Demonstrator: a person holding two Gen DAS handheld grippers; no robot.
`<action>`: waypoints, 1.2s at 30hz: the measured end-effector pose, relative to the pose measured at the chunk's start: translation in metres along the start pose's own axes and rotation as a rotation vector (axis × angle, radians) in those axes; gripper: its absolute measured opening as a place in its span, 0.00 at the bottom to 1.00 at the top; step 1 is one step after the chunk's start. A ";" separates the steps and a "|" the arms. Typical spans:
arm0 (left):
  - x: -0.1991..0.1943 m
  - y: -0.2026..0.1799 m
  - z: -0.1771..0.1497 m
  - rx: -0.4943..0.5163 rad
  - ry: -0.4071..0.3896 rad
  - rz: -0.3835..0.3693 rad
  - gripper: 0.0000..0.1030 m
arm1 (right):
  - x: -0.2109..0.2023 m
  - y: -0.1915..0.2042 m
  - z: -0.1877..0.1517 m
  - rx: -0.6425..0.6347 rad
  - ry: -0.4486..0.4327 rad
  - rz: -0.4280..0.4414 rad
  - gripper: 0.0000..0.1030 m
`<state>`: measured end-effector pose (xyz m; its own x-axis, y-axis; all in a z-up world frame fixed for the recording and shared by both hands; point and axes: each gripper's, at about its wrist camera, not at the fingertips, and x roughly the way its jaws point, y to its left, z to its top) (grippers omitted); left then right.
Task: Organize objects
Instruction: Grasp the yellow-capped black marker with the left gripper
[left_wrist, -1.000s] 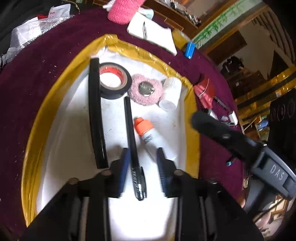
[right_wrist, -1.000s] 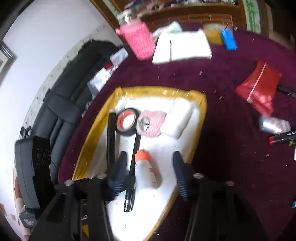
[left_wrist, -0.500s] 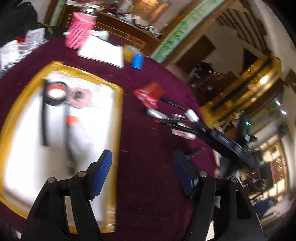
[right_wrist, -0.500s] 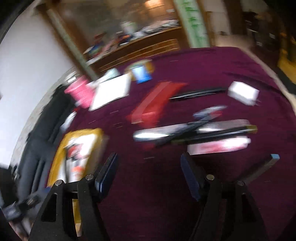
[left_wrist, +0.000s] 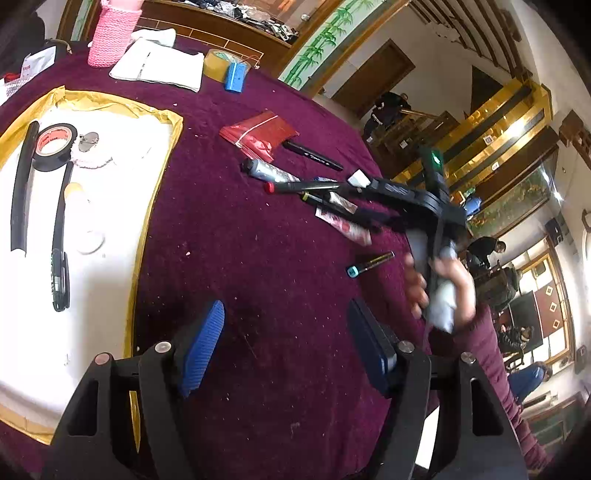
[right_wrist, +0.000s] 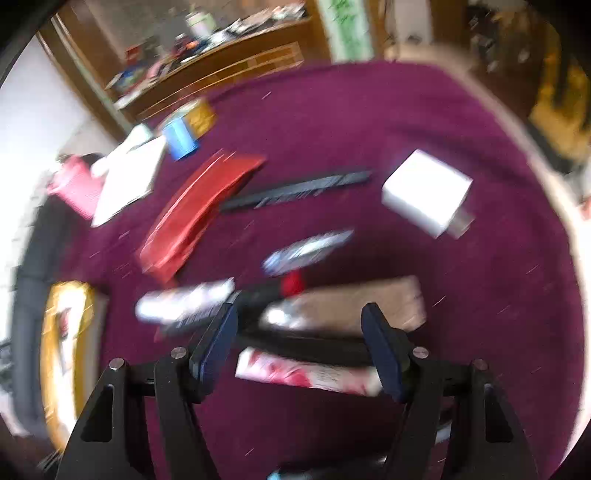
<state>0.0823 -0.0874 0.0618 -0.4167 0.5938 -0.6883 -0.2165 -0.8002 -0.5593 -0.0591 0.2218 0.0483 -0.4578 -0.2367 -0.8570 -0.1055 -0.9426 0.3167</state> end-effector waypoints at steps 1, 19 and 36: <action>0.002 0.001 0.000 -0.007 0.003 -0.003 0.66 | 0.000 0.003 -0.008 0.015 0.044 0.106 0.62; 0.019 0.000 -0.010 0.023 0.060 -0.011 0.66 | 0.012 0.065 -0.006 -0.087 -0.077 0.066 0.62; 0.045 -0.037 0.000 0.235 0.044 0.135 0.66 | -0.014 0.056 -0.044 -0.116 -0.022 0.344 0.64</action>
<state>0.0716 -0.0312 0.0514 -0.4179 0.4794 -0.7718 -0.3624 -0.8669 -0.3422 -0.0201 0.1625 0.0601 -0.4681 -0.5408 -0.6989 0.1586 -0.8295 0.5356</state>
